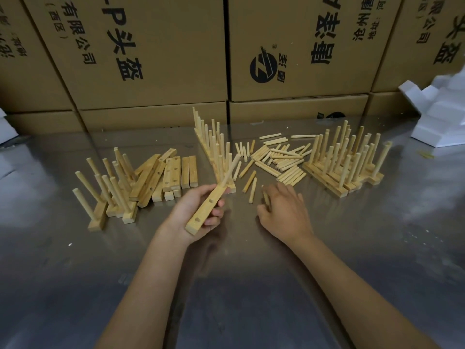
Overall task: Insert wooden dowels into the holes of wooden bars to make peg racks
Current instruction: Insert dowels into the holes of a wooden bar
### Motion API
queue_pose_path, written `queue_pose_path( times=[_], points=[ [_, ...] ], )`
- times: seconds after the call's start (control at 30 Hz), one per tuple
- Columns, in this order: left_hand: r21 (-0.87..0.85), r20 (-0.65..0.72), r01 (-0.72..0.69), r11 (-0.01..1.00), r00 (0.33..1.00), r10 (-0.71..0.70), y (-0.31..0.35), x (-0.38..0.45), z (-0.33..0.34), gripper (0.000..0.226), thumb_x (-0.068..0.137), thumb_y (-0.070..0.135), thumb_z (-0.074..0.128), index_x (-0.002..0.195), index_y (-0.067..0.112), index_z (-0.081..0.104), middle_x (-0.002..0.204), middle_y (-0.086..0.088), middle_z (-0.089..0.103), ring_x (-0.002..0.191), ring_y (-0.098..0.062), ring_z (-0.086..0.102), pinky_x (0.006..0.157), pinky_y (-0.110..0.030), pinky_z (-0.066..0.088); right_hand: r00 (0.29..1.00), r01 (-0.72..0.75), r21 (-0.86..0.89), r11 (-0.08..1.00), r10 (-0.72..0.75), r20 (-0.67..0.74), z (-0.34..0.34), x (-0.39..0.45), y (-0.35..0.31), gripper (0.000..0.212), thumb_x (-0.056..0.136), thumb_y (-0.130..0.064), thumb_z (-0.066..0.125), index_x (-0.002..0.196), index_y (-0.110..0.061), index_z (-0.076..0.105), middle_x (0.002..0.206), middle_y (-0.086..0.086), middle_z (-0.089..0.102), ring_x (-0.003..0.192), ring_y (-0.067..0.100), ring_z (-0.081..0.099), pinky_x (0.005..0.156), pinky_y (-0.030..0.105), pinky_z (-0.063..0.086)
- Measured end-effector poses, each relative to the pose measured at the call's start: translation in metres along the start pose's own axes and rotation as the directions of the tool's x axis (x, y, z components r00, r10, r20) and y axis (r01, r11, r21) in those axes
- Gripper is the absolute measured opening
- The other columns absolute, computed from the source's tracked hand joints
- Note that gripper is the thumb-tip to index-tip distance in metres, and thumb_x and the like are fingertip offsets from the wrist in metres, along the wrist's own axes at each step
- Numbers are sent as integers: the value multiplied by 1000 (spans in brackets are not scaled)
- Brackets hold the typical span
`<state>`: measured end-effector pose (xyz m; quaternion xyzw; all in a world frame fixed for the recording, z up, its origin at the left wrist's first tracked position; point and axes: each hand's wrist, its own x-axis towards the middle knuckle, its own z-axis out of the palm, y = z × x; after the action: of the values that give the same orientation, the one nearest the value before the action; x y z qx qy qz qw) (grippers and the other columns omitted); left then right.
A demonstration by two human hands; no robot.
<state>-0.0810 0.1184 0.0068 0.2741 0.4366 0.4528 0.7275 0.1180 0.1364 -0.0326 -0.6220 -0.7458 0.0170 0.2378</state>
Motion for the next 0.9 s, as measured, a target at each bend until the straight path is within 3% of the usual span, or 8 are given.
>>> queue_pose_path(
  times=[0.17, 0.27, 0.37, 0.47, 0.53, 0.6, 0.77, 0.9],
  points=[
    [-24, 27, 8, 1000, 1000, -8, -2, 0, 1, 38, 100, 31, 51, 129, 10, 63, 65, -3, 48, 46, -10, 42, 32, -16, 31, 990, -134, 46, 990, 135, -35, -7, -5, 8, 15, 95, -28, 56, 103, -19, 65, 107, 2, 55, 107, 22, 48, 89, 36, 40],
    [-23, 24, -3, 1000, 1000, 3, -5, 1, 4, 38, 101, 31, 50, 129, 9, 63, 64, -3, 47, 46, -10, 42, 32, -17, 31, 988, -140, 80, 987, 144, -50, -19, -6, 12, 6, 96, -16, 53, 99, -19, 57, 94, 1, 58, 96, 23, 53, 80, 35, 39],
    [-22, 35, -35, 999, 999, 36, -8, 1, 10, 39, 102, 32, 49, 131, 9, 61, 65, -3, 46, 47, -10, 41, 33, -17, 32, 1000, -8, 373, 928, 12, -8, -35, -6, 7, 12, 98, -10, 50, 102, -22, 50, 81, -2, 59, 76, 19, 55, 70, 34, 42],
    [-29, 49, -72, 997, 996, 74, -10, 0, 17, 41, 102, 32, 48, 132, 8, 61, 65, -3, 45, 47, -10, 39, 33, -16, 30, 983, 171, 608, 776, -180, -47, -50, -11, -14, 26, 94, -3, 53, 104, -23, 67, 84, -14, 63, 73, 6, 52, 63, 20, 37],
    [-16, 61, -93, 996, 994, 94, -10, -2, 22, 40, 103, 32, 47, 130, 6, 62, 65, -3, 44, 46, -9, 39, 33, -16, 29, 955, 295, 542, 787, -265, -135, -51, -16, -26, 24, 91, -8, 58, 104, -21, 74, 84, -25, 60, 81, 1, 52, 69, 14, 37],
    [10, 60, -114, 993, 992, 113, -11, -3, 26, 38, 103, 33, 47, 126, 7, 64, 66, -3, 45, 44, -9, 41, 33, -16, 29, 931, 363, 399, 842, -315, -182, -51, -19, -31, 22, 91, -15, 61, 107, -21, 75, 82, -23, 55, 84, 5, 51, 73, 22, 42],
    [123, -22, -121, 985, 992, 125, -11, -4, 29, 32, 103, 37, 48, 102, 8, 61, 64, -4, 48, 45, -11, 43, 33, -17, 32, 912, 405, 224, 887, -372, -173, -56, -21, -33, 27, 89, -29, 58, 110, -31, 74, 74, -18, 48, 78, 7, 43, 64, 16, 32],
    [177, -75, -108, 978, 989, 123, -14, -1, 30, 33, 104, 37, 47, 89, 11, 60, 63, -3, 46, 49, -12, 40, 35, -17, 33, 875, 481, 178, 859, -458, -154, -57, -22, -36, 18, 88, -17, 67, 102, -24, 74, 76, -22, 39, 78, 4, 34, 64, 13, 27]
  ],
)
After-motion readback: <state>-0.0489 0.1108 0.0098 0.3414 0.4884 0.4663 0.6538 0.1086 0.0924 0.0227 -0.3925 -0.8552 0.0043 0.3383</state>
